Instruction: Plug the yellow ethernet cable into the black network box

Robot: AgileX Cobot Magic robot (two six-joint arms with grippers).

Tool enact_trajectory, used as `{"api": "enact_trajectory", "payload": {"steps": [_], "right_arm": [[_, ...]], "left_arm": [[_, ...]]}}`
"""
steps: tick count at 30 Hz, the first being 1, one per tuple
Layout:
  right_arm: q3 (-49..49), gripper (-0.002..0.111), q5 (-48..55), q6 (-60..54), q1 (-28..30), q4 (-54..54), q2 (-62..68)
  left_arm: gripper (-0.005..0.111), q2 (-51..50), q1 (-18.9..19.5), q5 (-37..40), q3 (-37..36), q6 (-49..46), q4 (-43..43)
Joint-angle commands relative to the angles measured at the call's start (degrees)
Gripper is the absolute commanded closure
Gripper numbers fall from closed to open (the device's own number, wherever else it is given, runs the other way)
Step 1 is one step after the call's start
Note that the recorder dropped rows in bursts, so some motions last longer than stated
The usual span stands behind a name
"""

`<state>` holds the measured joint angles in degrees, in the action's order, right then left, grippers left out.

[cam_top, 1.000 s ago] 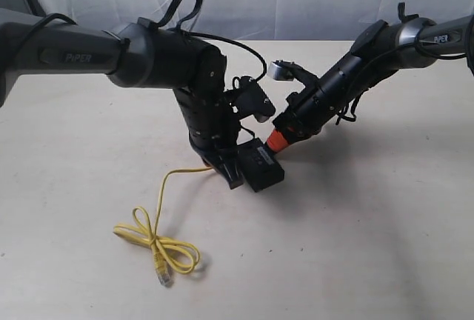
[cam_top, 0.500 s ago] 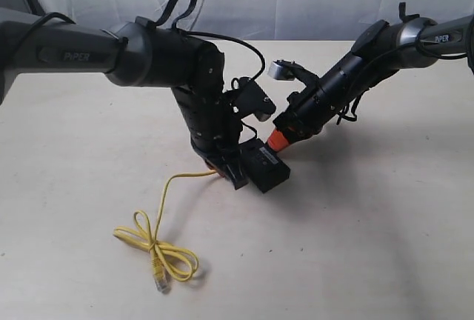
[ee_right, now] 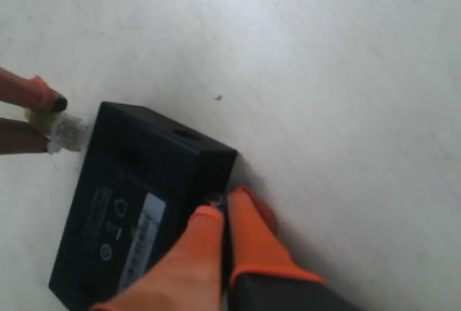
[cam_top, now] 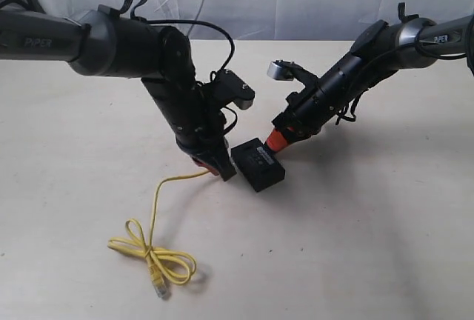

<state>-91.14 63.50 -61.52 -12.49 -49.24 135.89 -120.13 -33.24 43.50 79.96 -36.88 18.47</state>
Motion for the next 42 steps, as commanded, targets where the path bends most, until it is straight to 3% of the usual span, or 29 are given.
{"api": "enact_trajectory", "payload": {"steps": [1, 9, 22, 42], "right_arm": [[0.49, 0.109, -1.18, -0.24, -0.16, 0.87, 0.64], [0.49, 0.109, -0.97, 0.02, -0.16, 0.87, 0.64], [0.49, 0.109, -0.95, 0.02, -0.16, 0.98, 0.64], [0.49, 0.109, -0.95, 0.02, -0.16, 0.98, 0.64]], "left_arm": [[0.107, 0.62, 0.05, -1.31, -1.62, -0.54, 1.22], [0.107, 0.49, -0.05, -5.17, -1.80, -0.71, 3.33], [0.107, -1.99, -0.05, -1.95, -1.80, -3.15, 7.15], [0.107, -0.80, -0.05, -5.17, -1.80, -1.03, 5.25]]}}
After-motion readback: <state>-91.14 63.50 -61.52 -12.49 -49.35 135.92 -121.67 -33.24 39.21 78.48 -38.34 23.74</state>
